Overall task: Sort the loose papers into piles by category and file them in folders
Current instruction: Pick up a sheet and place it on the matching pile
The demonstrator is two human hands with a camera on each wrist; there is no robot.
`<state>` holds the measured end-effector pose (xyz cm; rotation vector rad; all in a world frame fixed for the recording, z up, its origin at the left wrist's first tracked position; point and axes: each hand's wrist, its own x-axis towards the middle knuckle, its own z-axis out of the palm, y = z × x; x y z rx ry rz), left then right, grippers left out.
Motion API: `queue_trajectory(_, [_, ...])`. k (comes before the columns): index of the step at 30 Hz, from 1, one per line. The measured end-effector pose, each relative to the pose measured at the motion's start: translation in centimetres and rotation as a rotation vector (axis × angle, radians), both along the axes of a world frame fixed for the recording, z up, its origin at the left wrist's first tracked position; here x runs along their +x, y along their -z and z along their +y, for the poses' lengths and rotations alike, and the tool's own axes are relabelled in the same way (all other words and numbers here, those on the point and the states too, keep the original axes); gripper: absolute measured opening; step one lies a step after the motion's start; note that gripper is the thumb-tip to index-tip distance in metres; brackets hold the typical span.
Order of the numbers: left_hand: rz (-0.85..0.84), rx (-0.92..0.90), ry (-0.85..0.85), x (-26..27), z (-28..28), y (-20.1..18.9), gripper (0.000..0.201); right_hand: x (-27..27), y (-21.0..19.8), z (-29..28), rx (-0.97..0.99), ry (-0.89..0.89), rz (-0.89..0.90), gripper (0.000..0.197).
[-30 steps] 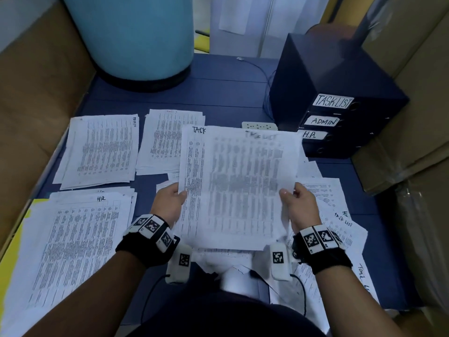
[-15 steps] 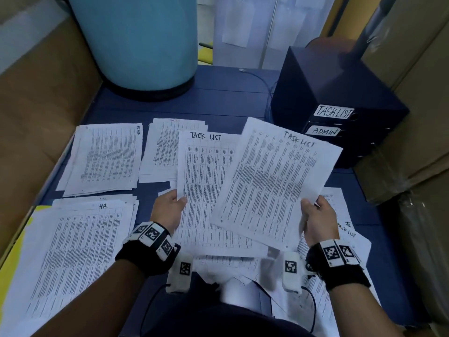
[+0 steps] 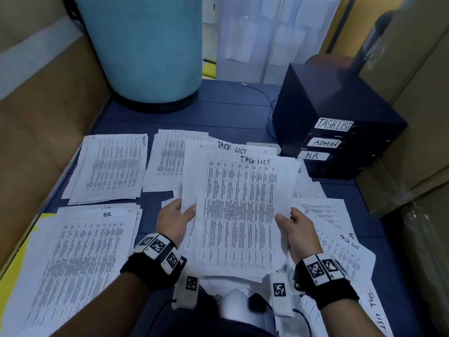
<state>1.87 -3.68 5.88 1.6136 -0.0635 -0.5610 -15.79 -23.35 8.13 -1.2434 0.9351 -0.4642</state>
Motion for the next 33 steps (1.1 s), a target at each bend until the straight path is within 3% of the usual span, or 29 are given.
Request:
queue_trajectory(6, [-0.012, 0.07, -0.001, -0.1, 0.5, -0.3, 0.019, -0.7, 0.4, -1.4, -0.125, 0.161, 0.059, 0.016])
queue_trajectory(10, [-0.066, 0.089, -0.008, -0.2, 0.9, -0.9, 0.019, -2.3, 0.6, -3.3, -0.05, 0.359, 0.048, 0.031])
queue_trajectory(15, [-0.081, 0.105, 0.001, -0.8, 1.1, -1.3, 0.019, -4.2, 0.9, -4.1, 0.004, 0.428, -0.024, 0.044])
queue_trajectory(24, [-0.058, 0.099, 0.058, -1.3, 1.0, -1.0, 0.022, -3.0, 0.4, -2.2, -0.001, 0.212, -0.013, 0.015])
queue_trajectory(29, [-0.005, 0.067, 0.093, -1.1, 0.8, -0.7, 0.027, -1.6, 0.1, -0.2, -0.09, 0.009, 0.054, 0.018])
queue_trajectory(33, [-0.012, 0.045, 0.1, -0.9, 0.8, -0.9, 0.026, -0.1, 1.0, 0.7, -0.069, -0.035, 0.079, 0.024])
